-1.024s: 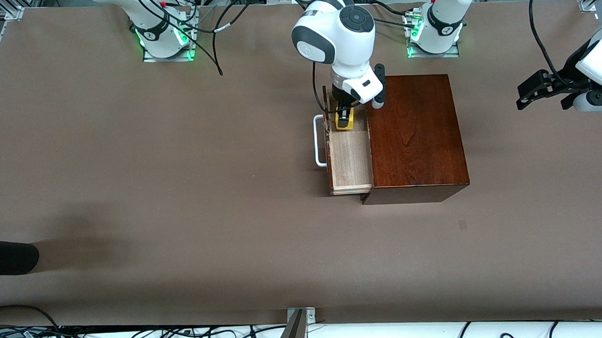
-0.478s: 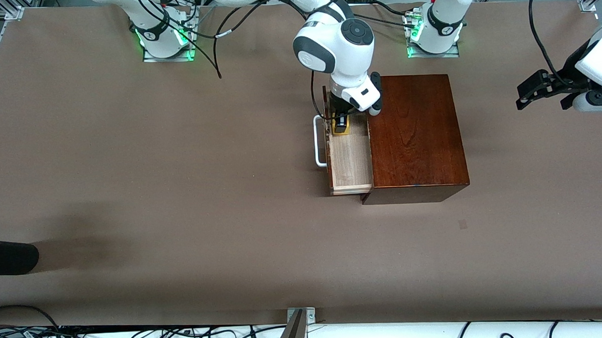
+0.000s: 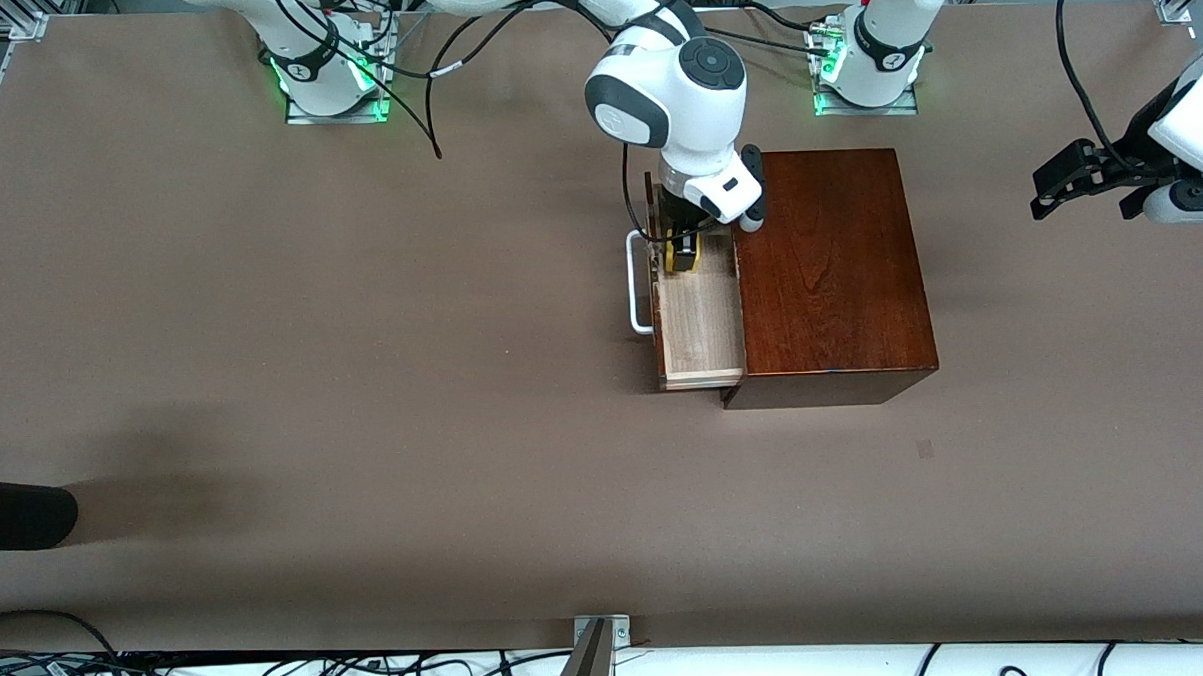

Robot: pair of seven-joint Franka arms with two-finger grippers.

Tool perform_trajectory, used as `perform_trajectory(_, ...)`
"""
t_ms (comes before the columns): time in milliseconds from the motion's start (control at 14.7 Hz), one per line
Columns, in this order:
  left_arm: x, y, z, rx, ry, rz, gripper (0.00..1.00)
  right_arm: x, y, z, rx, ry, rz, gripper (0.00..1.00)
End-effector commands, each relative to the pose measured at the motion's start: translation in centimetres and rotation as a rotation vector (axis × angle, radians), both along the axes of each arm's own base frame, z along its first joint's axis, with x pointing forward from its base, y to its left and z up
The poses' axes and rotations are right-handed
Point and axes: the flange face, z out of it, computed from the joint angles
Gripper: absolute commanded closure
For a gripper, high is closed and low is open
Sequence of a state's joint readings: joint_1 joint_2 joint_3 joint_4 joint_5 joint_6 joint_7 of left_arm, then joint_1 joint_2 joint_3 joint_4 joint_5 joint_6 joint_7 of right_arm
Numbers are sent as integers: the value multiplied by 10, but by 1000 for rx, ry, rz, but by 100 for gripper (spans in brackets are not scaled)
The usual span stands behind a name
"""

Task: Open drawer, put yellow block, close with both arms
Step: 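Lower the cube into the drawer, open the right gripper and withdraw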

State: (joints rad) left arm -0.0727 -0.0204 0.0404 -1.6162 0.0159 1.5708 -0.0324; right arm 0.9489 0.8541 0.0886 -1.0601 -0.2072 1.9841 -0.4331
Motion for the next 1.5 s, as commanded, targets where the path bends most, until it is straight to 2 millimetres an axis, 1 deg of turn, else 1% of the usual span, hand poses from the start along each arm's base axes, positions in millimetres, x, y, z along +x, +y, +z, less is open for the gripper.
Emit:
perform_trajectory(0,-7,-2,5,1,-5,-20,0,6,-2,48,49,-39,-4,0)
perform_trajectory(68,-7,-2,5,1,-5,-20,0,13,-9,71,72,-54,-30,0)
perform_trajectory(205,-7,-2,5,1,-5,-20,0,48,-45,126,160,-35,-130,0)
perform_trajectory(273,-7,-2,5,1,-5,-20,0,72,-68,144,197,-23,-181,0)
perform_trajectory(341,-7,-2,5,1,-5,-20,0,86,-83,158,219,-29,-205,0)
perform_trajectory(478,-7,-3,5,0,0,-26,0,108,-121,204,259,-74,-253,0)
perform_trajectory(614,-13,-17,1,-13,48,-60,0,122,-159,234,244,-69,-308,0)
perform_trajectory(683,-14,-24,6,-16,51,-73,0,133,-184,242,232,-51,-352,0)
perform_trajectory(751,-14,-42,0,-25,75,-102,0,140,-207,258,235,-41,-391,0)
perform_trajectory(819,-16,-53,-2,-44,93,-118,0,149,-234,268,233,-21,-440,0)
perform_trajectory(887,-18,-70,-6,-48,113,-150,0,159,-260,276,249,15,-482,0)
perform_trajectory(956,-18,-95,-21,-45,157,-200,0,169,-290,283,264,59,-525,0)
perform_trajectory(1092,-14,-142,-45,-85,214,-384,0,178,-343,300,276,104,-602,0)
perform_trajectory(1160,-10,-167,-52,-107,224,-492,0,174,-360,308,277,98,-625,0)
perform_trajectory(1229,-12,-190,-58,-119,237,-577,0,170,-379,311,275,97,-653,0)
perform_trajectory(1297,-16,-209,-67,-126,250,-635,0,165,-402,315,273,101,-690,0)
perform_trajectory(1433,-18,-252,-93,-158,261,-755,0,155,-452,324,279,111,-765,0)
